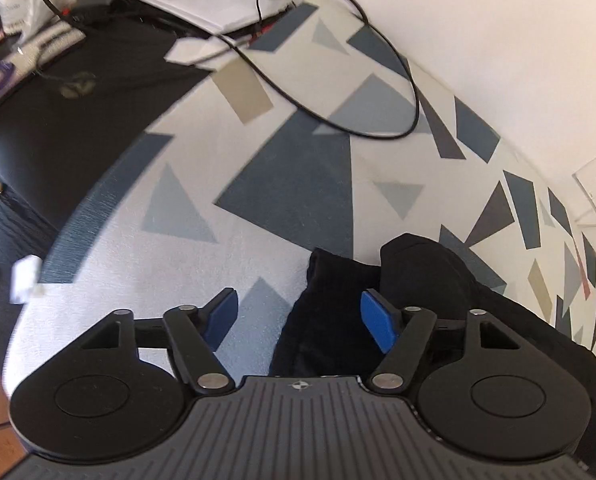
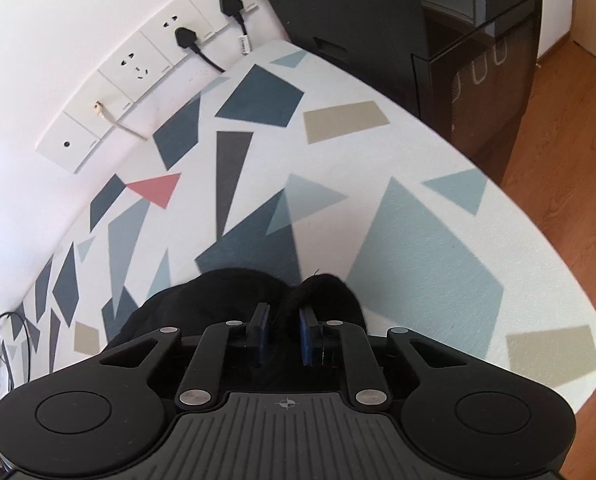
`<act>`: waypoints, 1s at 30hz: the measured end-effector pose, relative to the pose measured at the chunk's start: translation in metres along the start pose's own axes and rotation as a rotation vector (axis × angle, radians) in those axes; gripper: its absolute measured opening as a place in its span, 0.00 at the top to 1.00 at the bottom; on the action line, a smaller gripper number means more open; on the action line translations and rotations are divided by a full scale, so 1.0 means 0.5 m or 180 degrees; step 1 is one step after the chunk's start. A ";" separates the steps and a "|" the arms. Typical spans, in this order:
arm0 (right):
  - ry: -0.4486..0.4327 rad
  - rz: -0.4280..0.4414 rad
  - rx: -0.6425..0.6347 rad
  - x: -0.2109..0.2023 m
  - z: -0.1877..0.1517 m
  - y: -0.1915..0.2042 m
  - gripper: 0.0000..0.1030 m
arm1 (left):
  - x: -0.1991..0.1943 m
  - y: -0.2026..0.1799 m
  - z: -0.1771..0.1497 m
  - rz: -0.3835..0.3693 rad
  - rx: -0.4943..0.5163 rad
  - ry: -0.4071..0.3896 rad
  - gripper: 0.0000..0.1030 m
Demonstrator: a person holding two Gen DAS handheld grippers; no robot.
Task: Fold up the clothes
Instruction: 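Regrip the black garment edge with both tools and lift it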
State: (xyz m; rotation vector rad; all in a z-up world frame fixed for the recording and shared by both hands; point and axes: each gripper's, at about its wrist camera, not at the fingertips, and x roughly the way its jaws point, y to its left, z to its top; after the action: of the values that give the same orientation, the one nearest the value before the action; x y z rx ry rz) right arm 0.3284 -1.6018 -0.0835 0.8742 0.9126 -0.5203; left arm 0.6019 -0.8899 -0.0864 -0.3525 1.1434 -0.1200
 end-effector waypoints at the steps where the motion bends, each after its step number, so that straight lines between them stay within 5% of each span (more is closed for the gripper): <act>1: 0.0006 -0.0011 0.0007 0.000 -0.004 0.004 0.86 | 0.004 -0.002 0.000 -0.0045 -0.0009 -0.0016 0.41; 3: 0.0008 -0.0023 0.0016 0.003 -0.011 0.011 0.84 | 0.010 -0.008 -0.001 -0.0084 0.0001 -0.0061 0.64; 11: -0.0036 -0.0161 -0.0023 0.049 -0.027 0.001 0.67 | 0.057 -0.032 0.010 -0.0013 0.0008 0.0035 0.70; 12: -0.0036 -0.0180 -0.0020 0.055 -0.028 -0.001 0.67 | 0.054 -0.038 0.010 0.0010 0.0063 -0.0004 0.84; 15: -0.0091 -0.0220 -0.0069 0.057 -0.031 -0.001 0.81 | 0.028 -0.051 0.013 0.0069 0.0169 -0.0204 0.89; 19: -0.0308 -0.0171 -0.0067 0.034 -0.028 0.005 0.93 | -0.081 -0.045 0.067 0.0113 0.0090 -0.0822 0.92; 22: -0.0754 0.0058 0.0019 -0.026 -0.013 0.017 0.94 | -0.218 -0.009 0.134 0.0184 -0.0224 -0.1599 0.92; 24: -0.1066 0.0280 0.0079 -0.066 -0.002 0.021 0.94 | -0.279 0.010 0.162 0.0286 -0.0316 -0.1902 0.92; 27: -0.1206 0.0407 0.0156 -0.085 0.005 0.022 0.94 | -0.287 0.021 0.167 0.0638 -0.0262 -0.1994 0.91; 30: -0.1119 0.0320 0.0103 -0.065 -0.004 0.018 0.94 | -0.228 0.029 0.155 0.0874 -0.0286 -0.1605 0.86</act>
State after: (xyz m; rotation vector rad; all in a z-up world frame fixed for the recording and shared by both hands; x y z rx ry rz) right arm 0.3167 -1.5942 -0.0525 0.8212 0.5387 -0.5810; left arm 0.6238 -0.8287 0.0361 -0.2804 0.6879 0.2515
